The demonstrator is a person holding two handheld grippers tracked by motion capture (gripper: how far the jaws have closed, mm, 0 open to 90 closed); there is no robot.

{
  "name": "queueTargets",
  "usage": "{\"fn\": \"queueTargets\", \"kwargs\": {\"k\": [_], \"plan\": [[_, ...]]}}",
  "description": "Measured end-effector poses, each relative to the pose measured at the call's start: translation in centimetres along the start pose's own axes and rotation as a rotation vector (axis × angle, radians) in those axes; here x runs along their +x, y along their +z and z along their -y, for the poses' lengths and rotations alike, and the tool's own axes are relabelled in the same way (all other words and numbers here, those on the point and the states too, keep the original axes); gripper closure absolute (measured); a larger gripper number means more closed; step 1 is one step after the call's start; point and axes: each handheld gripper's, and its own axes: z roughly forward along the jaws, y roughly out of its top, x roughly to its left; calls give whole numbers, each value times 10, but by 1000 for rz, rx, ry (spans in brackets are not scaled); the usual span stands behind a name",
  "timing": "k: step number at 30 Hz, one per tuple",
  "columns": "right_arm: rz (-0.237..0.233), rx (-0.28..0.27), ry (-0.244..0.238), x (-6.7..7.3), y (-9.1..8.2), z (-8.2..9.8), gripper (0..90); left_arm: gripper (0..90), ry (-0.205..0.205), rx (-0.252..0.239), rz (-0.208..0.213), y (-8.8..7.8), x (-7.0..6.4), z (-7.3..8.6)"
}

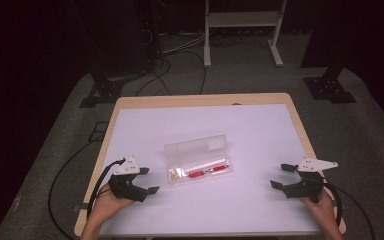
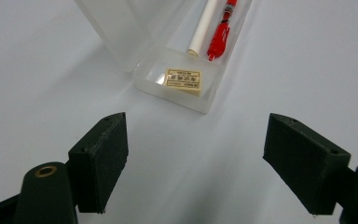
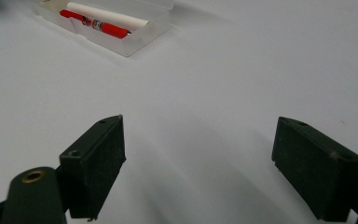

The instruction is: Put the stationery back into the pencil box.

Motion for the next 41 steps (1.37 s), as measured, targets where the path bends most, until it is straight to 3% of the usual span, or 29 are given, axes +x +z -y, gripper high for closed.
{"fn": "queueTargets", "kwargs": {"k": [29,36,41], "plan": [[1,4,-1,0,0,0,162,187,-18,1,-46,-13,-1,20],[0,3,-3,0,0,0,162,183,-29,-11,-63,-16,-3,27],[5,5,-9,1,0,0,160,171,-43,-48,-78,-18,-8,33]]}}
